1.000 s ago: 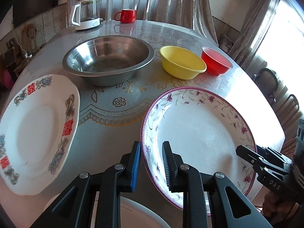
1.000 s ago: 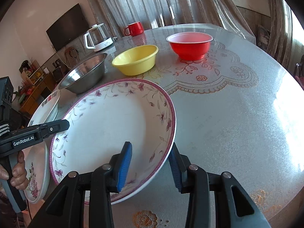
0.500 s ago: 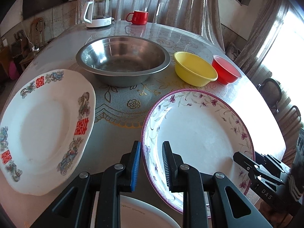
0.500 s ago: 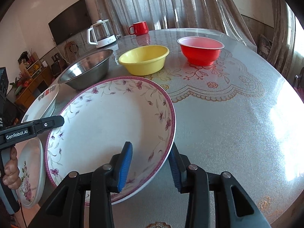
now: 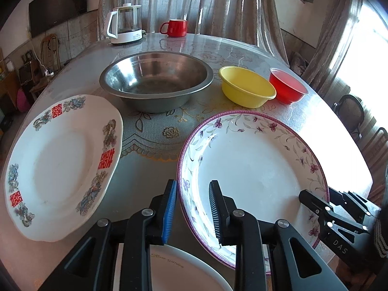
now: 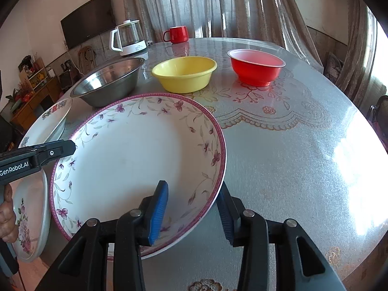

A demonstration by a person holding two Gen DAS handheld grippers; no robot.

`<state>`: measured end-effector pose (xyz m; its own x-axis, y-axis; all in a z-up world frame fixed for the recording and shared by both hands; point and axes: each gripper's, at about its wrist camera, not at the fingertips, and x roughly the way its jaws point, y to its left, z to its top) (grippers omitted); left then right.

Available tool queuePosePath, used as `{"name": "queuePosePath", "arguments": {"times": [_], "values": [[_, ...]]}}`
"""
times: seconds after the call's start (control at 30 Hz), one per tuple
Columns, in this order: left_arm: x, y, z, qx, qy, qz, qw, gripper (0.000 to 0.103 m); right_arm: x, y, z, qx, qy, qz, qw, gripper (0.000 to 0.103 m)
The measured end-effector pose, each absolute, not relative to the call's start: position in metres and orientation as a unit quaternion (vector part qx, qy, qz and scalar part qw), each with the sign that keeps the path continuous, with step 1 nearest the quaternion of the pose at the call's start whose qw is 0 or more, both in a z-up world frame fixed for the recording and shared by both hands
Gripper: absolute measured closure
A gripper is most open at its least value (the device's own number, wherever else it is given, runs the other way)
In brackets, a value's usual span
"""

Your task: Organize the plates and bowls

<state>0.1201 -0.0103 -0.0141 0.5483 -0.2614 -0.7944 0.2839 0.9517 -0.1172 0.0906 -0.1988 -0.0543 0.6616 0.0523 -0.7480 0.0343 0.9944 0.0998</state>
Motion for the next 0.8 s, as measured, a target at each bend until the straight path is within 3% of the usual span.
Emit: {"name": "queuePosePath", "arguments": {"times": [0.37,0.8], "values": [[0.104,-0.002,0.000,-0.004,0.431,-0.155,0.889,0.072,0.085,-0.191,-0.049,0.027,0.416,-0.019,0.909,0.061],[0.071,0.024,0.020,-0.040,0.403,-0.131,0.905,0.071,0.054,-0.162,-0.006,-0.043,0.325,-0.037,0.944,0.060]]}}
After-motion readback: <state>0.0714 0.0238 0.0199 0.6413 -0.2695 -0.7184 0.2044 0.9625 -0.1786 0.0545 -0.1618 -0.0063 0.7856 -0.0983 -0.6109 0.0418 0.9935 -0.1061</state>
